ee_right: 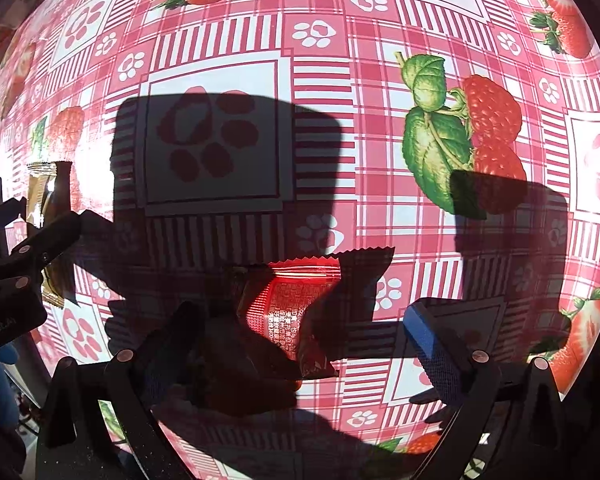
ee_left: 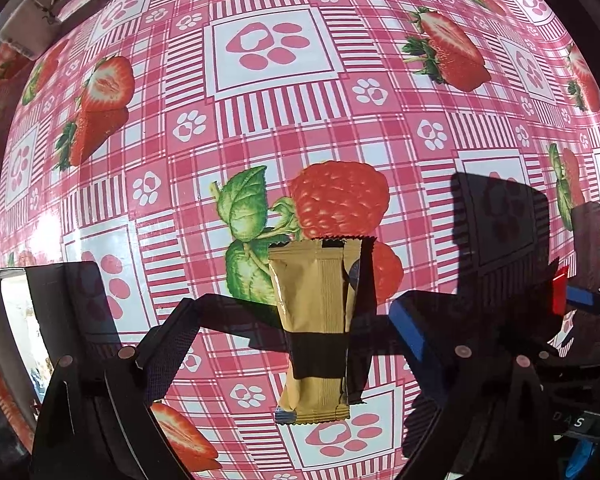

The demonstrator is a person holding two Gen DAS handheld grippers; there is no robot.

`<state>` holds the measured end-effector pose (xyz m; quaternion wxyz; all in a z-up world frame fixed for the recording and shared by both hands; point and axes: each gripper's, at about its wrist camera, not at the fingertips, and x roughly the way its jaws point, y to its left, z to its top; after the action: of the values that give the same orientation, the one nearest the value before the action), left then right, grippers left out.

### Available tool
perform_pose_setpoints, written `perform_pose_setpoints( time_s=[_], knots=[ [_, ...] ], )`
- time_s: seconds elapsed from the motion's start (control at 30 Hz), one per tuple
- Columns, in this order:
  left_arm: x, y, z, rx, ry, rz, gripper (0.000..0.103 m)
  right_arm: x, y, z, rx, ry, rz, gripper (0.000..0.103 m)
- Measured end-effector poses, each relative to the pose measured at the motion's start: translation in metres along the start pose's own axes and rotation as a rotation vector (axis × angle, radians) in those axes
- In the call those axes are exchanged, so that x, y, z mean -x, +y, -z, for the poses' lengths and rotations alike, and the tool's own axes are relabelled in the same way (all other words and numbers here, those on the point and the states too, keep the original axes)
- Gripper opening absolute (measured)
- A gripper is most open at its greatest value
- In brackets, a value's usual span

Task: Organize snacks
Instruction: 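Lift the gold bar with left tool while right tool grasps the red wrapper, then carry the gold bar and red wrapper over the white box with both tools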

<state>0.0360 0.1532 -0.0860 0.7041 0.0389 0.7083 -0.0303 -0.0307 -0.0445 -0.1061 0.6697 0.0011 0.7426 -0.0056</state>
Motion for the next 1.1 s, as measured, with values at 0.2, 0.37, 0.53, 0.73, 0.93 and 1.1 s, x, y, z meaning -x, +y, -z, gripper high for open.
perform_pose_setpoints(
  time_s=[0.2, 0.37, 0.53, 0.73, 0.93, 1.1],
  knots=[
    [0.015, -0.021, 0.003, -0.069, -0.024, 0.002, 0.026, 0.021, 0.008, 0.005, 0.052, -0.054, -0.008, 0.024],
    [0.033, -0.014, 0.017, -0.069, -0.055, 0.038, 0.025, 0.03, 0.001, 0.01, 0.0, -0.06, -0.128, 0.024],
    [0.056, -0.006, 0.041, -0.08, -0.08, 0.019, 0.026, 0.048, 0.004, 0.019, 0.002, -0.081, -0.196, 0.024],
    [0.079, 0.003, 0.072, -0.073, -0.084, 0.002, 0.026, 0.072, 0.022, 0.033, 0.028, -0.102, -0.239, 0.024],
    [0.087, 0.019, 0.097, -0.07, -0.083, -0.011, 0.026, 0.088, 0.045, 0.051, 0.051, -0.12, -0.258, 0.024],
    [0.094, 0.02, 0.104, -0.073, -0.094, -0.017, 0.026, 0.087, 0.054, 0.057, 0.054, -0.125, -0.27, 0.024]
  ],
)
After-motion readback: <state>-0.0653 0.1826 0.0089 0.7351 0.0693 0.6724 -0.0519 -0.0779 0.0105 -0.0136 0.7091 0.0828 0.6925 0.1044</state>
